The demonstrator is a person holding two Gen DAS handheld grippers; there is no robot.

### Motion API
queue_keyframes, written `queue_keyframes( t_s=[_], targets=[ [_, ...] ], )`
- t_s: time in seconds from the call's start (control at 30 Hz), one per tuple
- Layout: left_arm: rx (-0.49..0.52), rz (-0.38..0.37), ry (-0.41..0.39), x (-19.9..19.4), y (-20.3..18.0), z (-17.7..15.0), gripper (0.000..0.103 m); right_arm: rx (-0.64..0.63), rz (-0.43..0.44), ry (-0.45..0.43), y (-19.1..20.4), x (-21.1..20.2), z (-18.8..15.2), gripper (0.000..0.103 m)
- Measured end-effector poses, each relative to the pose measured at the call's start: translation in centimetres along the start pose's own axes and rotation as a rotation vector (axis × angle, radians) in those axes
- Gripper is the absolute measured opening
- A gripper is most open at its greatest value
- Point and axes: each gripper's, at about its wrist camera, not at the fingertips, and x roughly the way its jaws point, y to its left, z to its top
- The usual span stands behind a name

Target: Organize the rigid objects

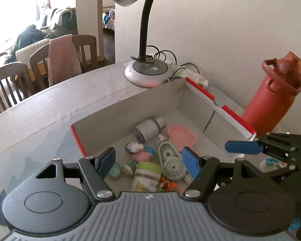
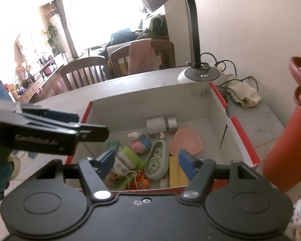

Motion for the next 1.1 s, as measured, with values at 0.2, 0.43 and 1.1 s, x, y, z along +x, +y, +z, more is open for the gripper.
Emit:
queue_keyframes(
  t_s=[0.2,0.43,1.1],
  targets=[
    [-0.033,-0.036,-0.032,-2.7,0.9,-1.6,0.079,0.005,-0.025,-0.019,1.6,-2.2,-0.7,0.083],
    [-0.050,-0.056,-0.065,-5.8,1.6,-3.0,0.083,-0.002,-0.046,-0.047,3.6,-4.2,-1.1,0.091],
    [-0.066,-0.056,-0.140,-10.6,4.0,-5.9,0.103,0.071,-0.072,-0.110,6.1,-7.2,-2.5,0.101]
  ],
)
